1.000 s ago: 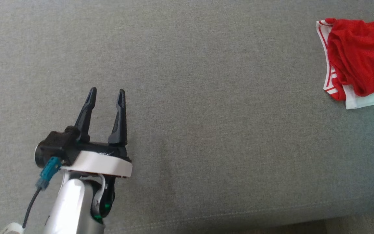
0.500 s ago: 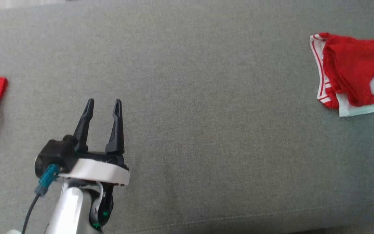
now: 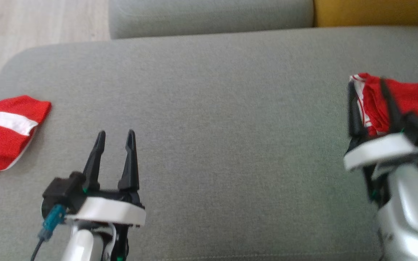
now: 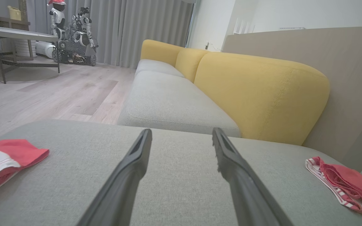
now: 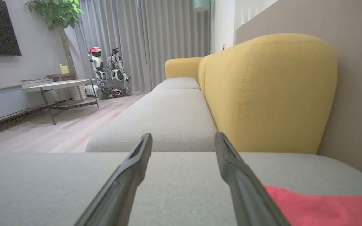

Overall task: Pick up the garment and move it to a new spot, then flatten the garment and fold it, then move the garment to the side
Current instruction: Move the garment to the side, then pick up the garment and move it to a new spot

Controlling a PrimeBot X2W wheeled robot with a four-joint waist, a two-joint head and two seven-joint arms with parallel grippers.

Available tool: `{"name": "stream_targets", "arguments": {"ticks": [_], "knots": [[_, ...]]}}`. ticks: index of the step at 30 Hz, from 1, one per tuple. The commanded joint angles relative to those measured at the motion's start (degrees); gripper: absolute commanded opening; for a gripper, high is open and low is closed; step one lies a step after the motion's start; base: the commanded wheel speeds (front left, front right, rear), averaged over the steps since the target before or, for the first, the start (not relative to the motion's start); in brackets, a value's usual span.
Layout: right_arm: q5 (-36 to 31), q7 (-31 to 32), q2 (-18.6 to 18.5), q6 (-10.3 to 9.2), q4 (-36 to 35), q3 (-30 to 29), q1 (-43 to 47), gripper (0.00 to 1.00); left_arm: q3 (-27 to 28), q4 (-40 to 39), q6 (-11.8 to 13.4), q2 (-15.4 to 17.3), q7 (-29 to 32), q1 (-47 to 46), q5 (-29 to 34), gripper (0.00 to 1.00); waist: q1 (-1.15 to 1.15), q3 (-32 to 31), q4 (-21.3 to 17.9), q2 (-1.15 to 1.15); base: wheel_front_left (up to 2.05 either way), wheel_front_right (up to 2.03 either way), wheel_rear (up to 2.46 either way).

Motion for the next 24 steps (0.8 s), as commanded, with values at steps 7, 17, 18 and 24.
{"name": "stream_targets", "arguments": {"ticks": [7, 17, 18, 24], "knots": [[-5.71, -1.21, 5.12, -0.04, -8.22, -1.33, 10.35, 1.00, 1.43, -1.44, 0.23, 0.15, -0.29, 2.70, -0.82, 1.00, 0.00, -4.35, 2.10, 0.00, 0.00, 0.00, 0.00], [-9.71, -1.68, 6.54, -0.04, -13.57, -5.41, 20.91, 1.00, -1.55, -0.33, 0.38, 0.15, -0.29, 5.33, -1.14, 1.00, 0.00, -7.28, 4.21, 0.00, 0.00, 0.00, 0.00], [-9.43, -1.70, 6.55, -0.04, -13.87, -5.48, 21.49, 1.00, -1.74, -0.24, 0.45, 0.15, -0.29, 5.48, -1.06, 1.00, 0.00, -7.49, 4.27, 0.00, 0.00, 0.00, 0.00], [-8.76, -1.75, 6.56, -0.04, -14.73, -5.77, 22.66, 1.00, -2.69, 0.35, 0.65, 0.15, -0.29, 5.71, -0.74, 1.00, 0.00, -7.63, 4.45, 0.00, 0.00, 0.00, 0.00]]}}
